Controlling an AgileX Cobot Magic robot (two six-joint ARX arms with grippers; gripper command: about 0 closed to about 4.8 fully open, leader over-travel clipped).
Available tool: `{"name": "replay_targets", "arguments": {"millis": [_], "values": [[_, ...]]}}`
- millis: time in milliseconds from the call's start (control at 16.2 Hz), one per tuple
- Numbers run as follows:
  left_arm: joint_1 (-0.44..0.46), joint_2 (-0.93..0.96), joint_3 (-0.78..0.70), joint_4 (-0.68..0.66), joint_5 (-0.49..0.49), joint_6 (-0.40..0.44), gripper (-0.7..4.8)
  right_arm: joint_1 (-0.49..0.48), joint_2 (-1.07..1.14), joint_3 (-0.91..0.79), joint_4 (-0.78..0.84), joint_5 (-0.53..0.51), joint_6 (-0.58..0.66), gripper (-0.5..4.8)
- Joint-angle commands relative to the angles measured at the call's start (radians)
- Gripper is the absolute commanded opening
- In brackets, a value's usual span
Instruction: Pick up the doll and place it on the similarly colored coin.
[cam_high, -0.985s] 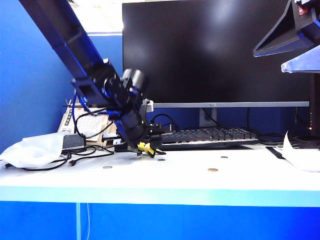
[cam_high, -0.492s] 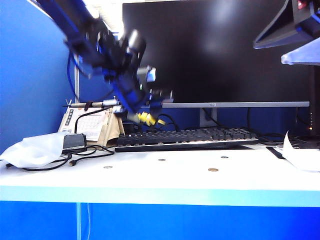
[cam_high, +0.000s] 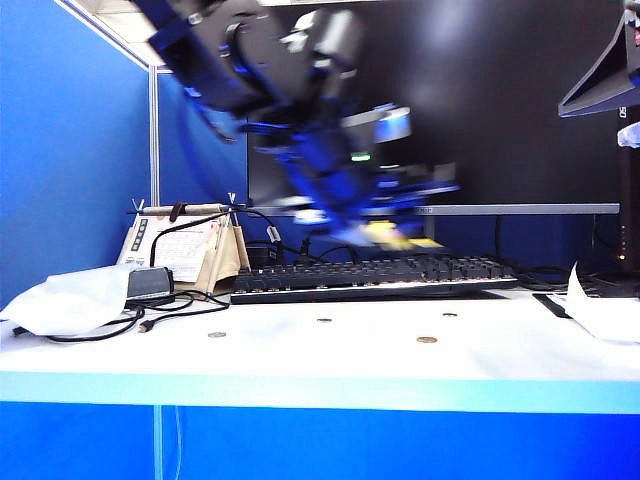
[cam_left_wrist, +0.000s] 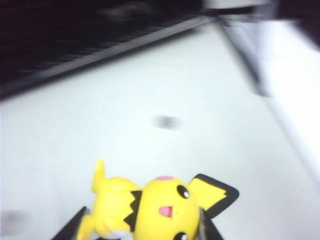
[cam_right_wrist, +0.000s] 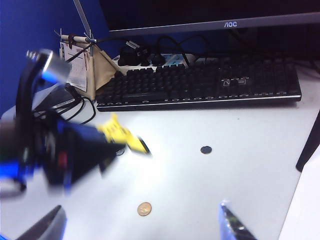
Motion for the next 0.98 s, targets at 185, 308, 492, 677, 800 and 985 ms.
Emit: {"name": "replay_targets", "arguments": {"millis": [185,308,492,677,800,985], "values": [[-0.073,-0.009,0.003,-0.008,-0.011,0.008,-0.06,-0.002,-0.002,0.006,-0.006,-0.005,0.008,3.91],[-0.072,-0.009,0.002,-0.049,-0.014,0.008,-0.06,-0.007,0.000,0.006,-0.021,0.017,-0.005,3.91],[-0.072,-0.009,-0.006,-0.038,0.029,0.018,-0.06,-0.007,0.051,0.006,-0.001,0.064,-0.046,3.92],[-0.072,-0.009,-0.073,0.022,0.031,0.023,-0.06,-0.006,0.113,0.006,0.007,0.027,-0.026,3.92],[-0.071,-0.007,-0.114,0.084,0.055,0.024,-0.06,-0.006,0.110,0.006,0.038,0.027,-0.022,3.92],[-0.061,0.036,-0.114,0.156,0.072,0.048,-0.06,-0.006,0.110,0.006,0.041,0.014,-0.018,3.92]]}}
